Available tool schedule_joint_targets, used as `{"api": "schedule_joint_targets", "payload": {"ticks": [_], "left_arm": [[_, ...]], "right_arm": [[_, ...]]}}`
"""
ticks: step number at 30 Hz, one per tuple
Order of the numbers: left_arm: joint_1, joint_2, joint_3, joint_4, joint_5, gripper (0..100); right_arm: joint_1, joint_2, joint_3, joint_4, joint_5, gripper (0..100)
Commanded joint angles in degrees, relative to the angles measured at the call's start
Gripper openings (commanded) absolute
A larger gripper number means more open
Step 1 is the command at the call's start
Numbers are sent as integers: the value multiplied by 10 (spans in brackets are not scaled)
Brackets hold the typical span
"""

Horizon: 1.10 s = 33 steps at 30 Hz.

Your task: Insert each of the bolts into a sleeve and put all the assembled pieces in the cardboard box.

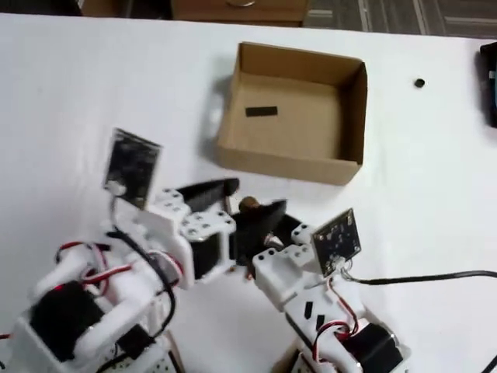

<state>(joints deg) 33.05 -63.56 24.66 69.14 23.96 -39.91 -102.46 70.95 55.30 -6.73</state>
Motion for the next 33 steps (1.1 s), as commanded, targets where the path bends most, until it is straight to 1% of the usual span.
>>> {"api": "schedule_joint_targets", "payload": {"ticks": [1, 3, 5, 8, 10, 12, 17, 24, 26, 30, 33], "left_arm": [[-40, -2, -64, 2, -14, 264], [-71, -1, -87, 3, -40, 260], [-112, -4, -87, 4, -65, 206], [-182, -4, -76, 23, -92, 4], [-217, -5, -65, 48, -98, 46], [-244, -5, -56, 72, -105, 15], [-302, -5, -7, 114, -161, 20], [-400, -6, 73, 120, -229, 20], [-411, -23, 94, 120, -232, 20], [-396, -113, 162, 116, -232, 20], [-385, -199, 227, 116, -232, 20]], "right_arm": [[26, -5, -4, -13, 1, 19], [44, -4, -5, -13, 0, 19], [71, -3, -7, -9, 0, 19], [125, 26, -32, 14, -2, 19], [162, 60, -62, 21, -3, 19], [191, 98, -98, 17, -3, 19], [238, 232, -214, 20, -1, 19], [298, 504, -429, 20, 2, 19], [306, 594, -491, 20, 2, 19], [308, 771, -611, 20, 6, 19], [308, 897, -701, 22, 67, 19]]}}
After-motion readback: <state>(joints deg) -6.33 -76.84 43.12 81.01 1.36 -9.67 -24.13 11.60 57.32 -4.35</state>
